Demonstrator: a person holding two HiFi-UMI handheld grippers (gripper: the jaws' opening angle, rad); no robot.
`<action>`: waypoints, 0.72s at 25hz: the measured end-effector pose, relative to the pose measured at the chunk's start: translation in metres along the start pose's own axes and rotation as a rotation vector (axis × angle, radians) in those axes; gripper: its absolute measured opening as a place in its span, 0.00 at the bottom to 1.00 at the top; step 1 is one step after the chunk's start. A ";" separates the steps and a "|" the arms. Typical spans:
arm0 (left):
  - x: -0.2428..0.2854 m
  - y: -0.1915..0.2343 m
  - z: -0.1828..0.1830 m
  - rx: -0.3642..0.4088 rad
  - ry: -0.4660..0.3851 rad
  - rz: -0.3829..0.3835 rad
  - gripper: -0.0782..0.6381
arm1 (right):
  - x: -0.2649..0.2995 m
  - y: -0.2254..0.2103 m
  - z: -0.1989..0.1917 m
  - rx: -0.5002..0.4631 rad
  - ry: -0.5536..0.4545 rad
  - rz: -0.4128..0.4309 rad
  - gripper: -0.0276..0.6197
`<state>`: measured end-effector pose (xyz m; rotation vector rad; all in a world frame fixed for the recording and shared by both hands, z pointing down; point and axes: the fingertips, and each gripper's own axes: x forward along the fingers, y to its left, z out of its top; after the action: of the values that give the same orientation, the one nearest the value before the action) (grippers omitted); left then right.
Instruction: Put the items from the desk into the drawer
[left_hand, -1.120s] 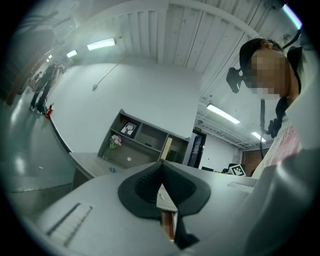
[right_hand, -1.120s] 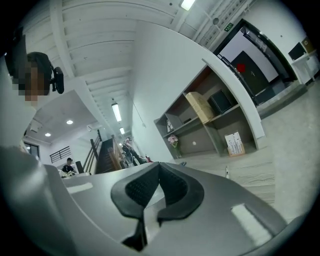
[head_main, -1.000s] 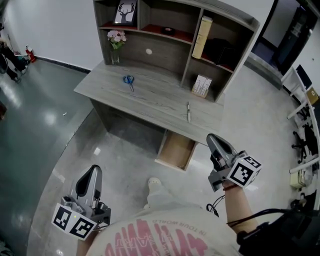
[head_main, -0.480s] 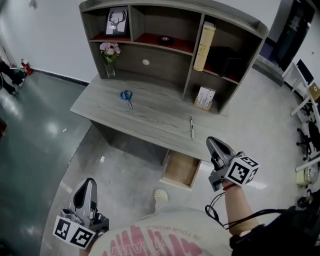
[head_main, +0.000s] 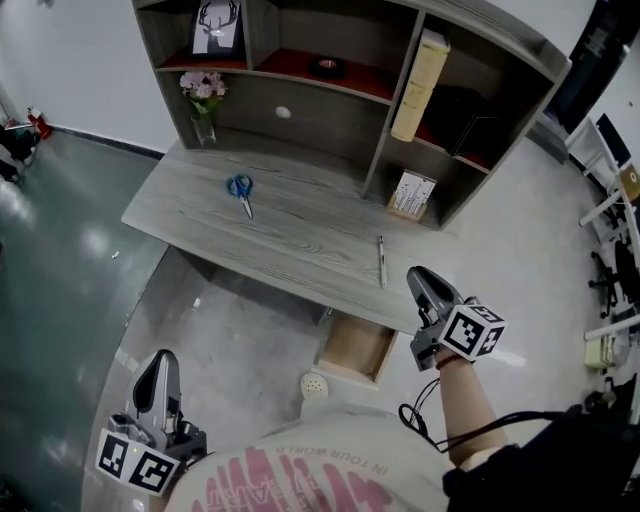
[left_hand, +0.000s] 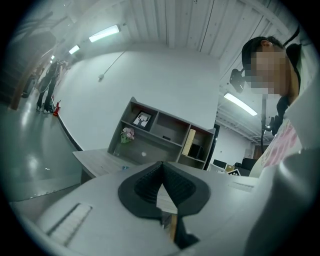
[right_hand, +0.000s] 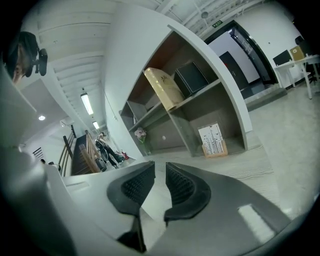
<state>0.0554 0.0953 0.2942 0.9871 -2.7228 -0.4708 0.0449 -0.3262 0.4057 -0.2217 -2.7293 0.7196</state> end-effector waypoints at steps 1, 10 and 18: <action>0.003 0.002 -0.001 0.000 0.006 0.006 0.14 | 0.007 -0.006 -0.004 0.003 0.016 -0.006 0.15; 0.015 0.015 0.002 0.023 0.041 0.093 0.14 | 0.065 -0.072 -0.051 -0.088 0.179 -0.168 0.26; 0.029 0.020 0.001 0.034 0.061 0.137 0.14 | 0.100 -0.101 -0.100 -0.244 0.435 -0.275 0.35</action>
<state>0.0216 0.0909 0.3032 0.8015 -2.7286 -0.3657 -0.0228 -0.3455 0.5651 -0.0449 -2.3565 0.2275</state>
